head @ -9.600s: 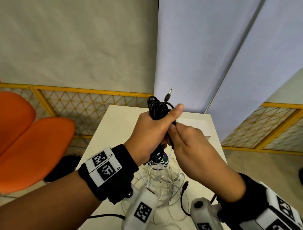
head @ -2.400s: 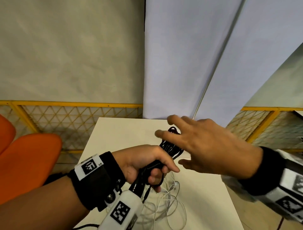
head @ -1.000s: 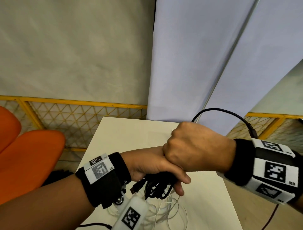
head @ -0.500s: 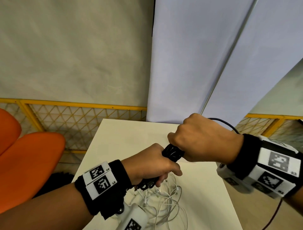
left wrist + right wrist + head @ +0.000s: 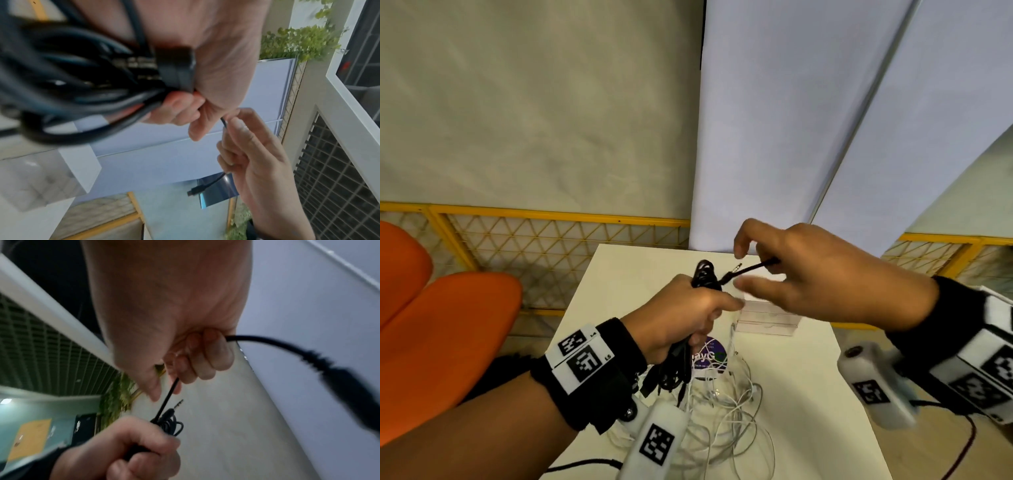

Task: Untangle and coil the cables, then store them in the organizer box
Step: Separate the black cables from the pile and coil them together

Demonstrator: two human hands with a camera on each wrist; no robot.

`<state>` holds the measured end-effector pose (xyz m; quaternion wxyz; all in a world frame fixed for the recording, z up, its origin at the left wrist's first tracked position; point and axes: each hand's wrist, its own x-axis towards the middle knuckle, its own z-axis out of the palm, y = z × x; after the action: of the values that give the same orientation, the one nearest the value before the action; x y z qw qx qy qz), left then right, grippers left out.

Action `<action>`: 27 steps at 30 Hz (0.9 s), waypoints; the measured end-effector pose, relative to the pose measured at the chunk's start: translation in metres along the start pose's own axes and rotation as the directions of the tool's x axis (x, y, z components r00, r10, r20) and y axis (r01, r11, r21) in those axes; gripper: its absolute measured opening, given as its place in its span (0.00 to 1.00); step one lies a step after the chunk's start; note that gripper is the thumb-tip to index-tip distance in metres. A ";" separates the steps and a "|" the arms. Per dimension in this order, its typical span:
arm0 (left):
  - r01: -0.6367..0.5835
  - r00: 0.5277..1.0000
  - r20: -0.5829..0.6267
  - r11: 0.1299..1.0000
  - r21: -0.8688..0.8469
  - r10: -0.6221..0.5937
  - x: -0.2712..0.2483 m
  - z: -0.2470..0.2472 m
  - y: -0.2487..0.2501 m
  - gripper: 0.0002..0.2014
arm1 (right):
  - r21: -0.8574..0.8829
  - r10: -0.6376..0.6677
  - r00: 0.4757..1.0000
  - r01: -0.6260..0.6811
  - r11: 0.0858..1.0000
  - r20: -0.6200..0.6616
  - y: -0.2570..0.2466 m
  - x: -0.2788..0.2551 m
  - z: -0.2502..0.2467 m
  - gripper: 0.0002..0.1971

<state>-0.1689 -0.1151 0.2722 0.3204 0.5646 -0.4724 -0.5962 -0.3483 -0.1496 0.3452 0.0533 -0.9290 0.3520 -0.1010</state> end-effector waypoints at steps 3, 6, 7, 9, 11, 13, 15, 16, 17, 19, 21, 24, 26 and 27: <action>-0.025 0.998 -0.063 0.996 -0.086 0.020 0.002 -0.003 0.001 0.22 | 0.296 0.151 0.981 -0.110 0.949 -0.119 0.006 -0.003 0.005 0.09; -0.035 0.993 -0.117 0.984 -0.174 0.015 0.005 -0.003 0.006 0.23 | 0.443 0.294 0.945 -0.205 0.873 -0.141 0.006 -0.005 0.022 0.12; -0.036 0.992 -0.127 0.979 -0.203 0.010 0.006 -0.002 0.008 0.22 | 0.495 0.333 0.933 -0.227 0.839 -0.136 0.005 -0.006 0.027 0.12; -0.037 0.990 -0.143 0.968 -0.249 0.001 0.007 0.000 0.010 0.22 | 0.606 0.393 0.915 -0.262 0.751 -0.091 0.001 -0.008 0.035 0.14; -0.041 0.988 -0.152 0.959 -0.280 -0.002 0.010 0.002 0.012 0.21 | 0.697 0.448 0.894 -0.319 0.642 -0.003 -0.003 -0.009 0.040 0.15; -0.038 0.989 -0.145 0.952 -0.303 -0.007 0.012 0.003 0.014 0.20 | 0.765 0.494 0.864 -0.379 0.521 0.092 -0.008 -0.010 0.044 0.15; -0.036 0.991 -0.130 0.948 -0.317 -0.006 0.014 0.003 0.015 0.18 | 0.807 0.505 0.850 -0.400 0.434 0.149 -0.013 -0.011 0.048 0.15; -0.038 0.992 -0.126 0.945 -0.324 -0.003 0.015 0.004 0.016 0.18 | 0.820 0.503 0.848 -0.404 0.406 0.168 -0.015 -0.011 0.050 0.15; -0.044 0.992 -0.125 0.943 -0.331 0.003 0.015 0.004 0.017 0.17 | 0.826 0.503 0.845 -0.410 0.387 0.184 -0.018 -0.010 0.050 0.15; -0.061 0.992 -0.127 0.935 -0.350 0.017 0.015 0.004 0.019 0.16 | 0.822 0.509 0.836 -0.430 0.372 0.206 -0.023 -0.009 0.051 0.15; -0.074 0.991 -0.132 0.926 -0.371 0.026 0.015 0.004 0.020 0.15 | 0.804 0.525 0.828 -0.444 0.396 0.200 -0.027 -0.007 0.050 0.15; -0.078 0.993 -0.116 0.909 -0.409 0.033 0.015 0.003 0.019 0.15 | 0.774 0.532 0.831 -0.444 0.452 0.166 -0.032 -0.006 0.050 0.15; -0.077 0.995 -0.084 0.899 -0.431 0.045 0.014 0.002 0.019 0.14 | 0.787 0.537 0.827 -0.439 0.433 0.166 -0.035 -0.006 0.051 0.15; -0.079 0.996 -0.065 0.893 -0.444 0.056 0.013 0.002 0.021 0.12 | 0.795 0.539 0.824 -0.440 0.417 0.174 -0.037 -0.006 0.052 0.15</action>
<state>-0.1763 -0.1333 0.2863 0.4736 0.4742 -0.3343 -0.6626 -0.3173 -0.1168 0.3003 0.4773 -0.6480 0.5234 -0.2799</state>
